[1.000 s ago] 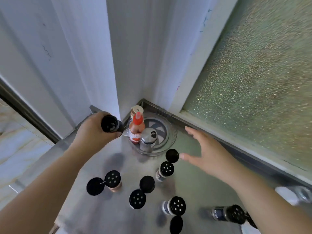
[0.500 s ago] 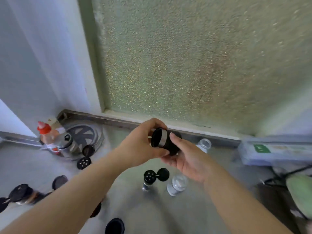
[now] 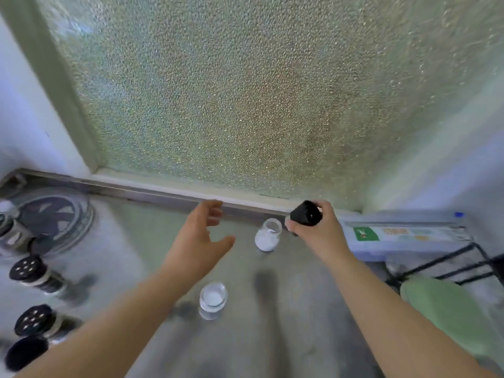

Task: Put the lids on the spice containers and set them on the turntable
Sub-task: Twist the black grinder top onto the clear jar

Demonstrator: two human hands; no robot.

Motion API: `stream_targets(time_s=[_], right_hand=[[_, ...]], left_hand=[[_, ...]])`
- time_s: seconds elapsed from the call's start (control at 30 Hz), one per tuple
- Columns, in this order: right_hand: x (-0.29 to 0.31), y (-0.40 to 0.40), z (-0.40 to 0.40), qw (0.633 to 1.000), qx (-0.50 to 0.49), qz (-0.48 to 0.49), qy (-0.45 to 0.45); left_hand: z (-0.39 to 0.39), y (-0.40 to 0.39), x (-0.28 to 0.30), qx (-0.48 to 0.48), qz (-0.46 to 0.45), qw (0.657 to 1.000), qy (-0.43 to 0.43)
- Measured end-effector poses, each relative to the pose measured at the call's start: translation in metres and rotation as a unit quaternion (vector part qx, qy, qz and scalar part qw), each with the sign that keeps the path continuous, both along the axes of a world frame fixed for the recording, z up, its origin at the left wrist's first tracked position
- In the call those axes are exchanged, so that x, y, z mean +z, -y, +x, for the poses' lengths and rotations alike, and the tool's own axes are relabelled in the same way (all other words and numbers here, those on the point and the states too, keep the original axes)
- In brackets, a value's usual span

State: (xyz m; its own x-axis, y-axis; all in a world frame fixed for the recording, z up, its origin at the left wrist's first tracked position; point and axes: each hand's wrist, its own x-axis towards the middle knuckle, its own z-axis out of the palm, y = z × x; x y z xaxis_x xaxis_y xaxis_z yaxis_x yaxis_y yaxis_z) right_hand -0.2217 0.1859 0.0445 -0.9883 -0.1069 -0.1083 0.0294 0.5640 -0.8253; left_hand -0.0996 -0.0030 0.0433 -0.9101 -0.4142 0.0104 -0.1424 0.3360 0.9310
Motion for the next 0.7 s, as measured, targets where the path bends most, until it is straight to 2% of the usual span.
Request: stream_targets(time_s=[0.1, 0.23, 0.47, 0.7], right_hand=[[-0.017, 0.009, -0.034, 0.992, 0.092, 0.071, -0.051], [-0.059, 0.028, -0.058, 0.968, 0.19, 0.146, -0.073], [-0.08, 0.036, -0.058, 0.961, 0.213, 0.147, -0.098], [-0.095, 0.024, -0.047, 0.967, 0.196, 0.124, -0.107]], left_hand=[[0.014, 0.016, 0.004, 0.062, 0.002, 0.998, -0.006], [0.039, 0.035, 0.009, 0.116, -0.002, 0.993, -0.014], [0.064, 0.047, 0.005, 0.16, 0.0, 0.987, 0.009], [0.048, 0.026, 0.003, 0.128, 0.009, 0.991, 0.026]])
